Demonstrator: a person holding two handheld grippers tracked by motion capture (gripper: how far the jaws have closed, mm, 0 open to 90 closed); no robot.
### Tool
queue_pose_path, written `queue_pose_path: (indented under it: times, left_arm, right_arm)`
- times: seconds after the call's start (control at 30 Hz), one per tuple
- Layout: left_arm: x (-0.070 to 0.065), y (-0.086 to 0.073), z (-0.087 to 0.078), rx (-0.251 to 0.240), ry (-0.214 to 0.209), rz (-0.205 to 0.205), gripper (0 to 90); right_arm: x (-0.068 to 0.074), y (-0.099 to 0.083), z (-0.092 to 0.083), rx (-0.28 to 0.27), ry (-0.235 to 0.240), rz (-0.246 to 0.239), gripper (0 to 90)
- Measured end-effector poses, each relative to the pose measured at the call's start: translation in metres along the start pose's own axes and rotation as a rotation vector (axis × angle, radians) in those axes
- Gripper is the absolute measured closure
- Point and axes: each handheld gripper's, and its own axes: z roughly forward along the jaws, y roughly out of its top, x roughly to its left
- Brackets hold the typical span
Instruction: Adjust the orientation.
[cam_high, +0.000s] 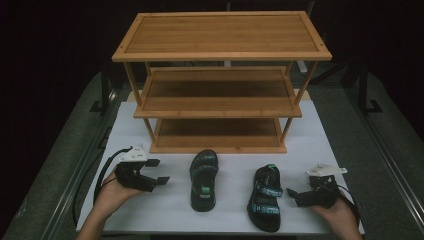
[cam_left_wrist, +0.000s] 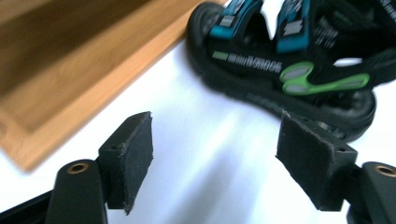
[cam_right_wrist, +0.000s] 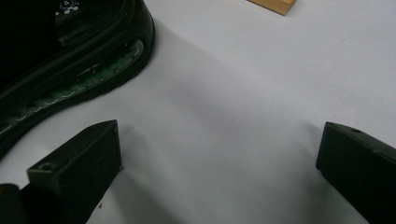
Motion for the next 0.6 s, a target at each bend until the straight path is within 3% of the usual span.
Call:
queue_pose_path:
  times: [0.17,0.4,0.6]
  left_arm:
    - [-0.001,-0.017,-0.004,0.006,0.04,-0.014,18.7]
    - [-0.002,-0.037,-0.004,0.051,0.115,-0.017,15.2]
    - [0.001,-0.055,-0.003,0.087,0.185,-0.049,3.5]
  right_arm:
    - [0.0,0.0,0.0,0.002,-0.001,-0.003,0.0]
    - [0.0,0.0,0.0,0.003,-0.001,-0.002,0.0]
    - [0.0,0.001,0.0,0.006,0.0,-0.004,0.0]
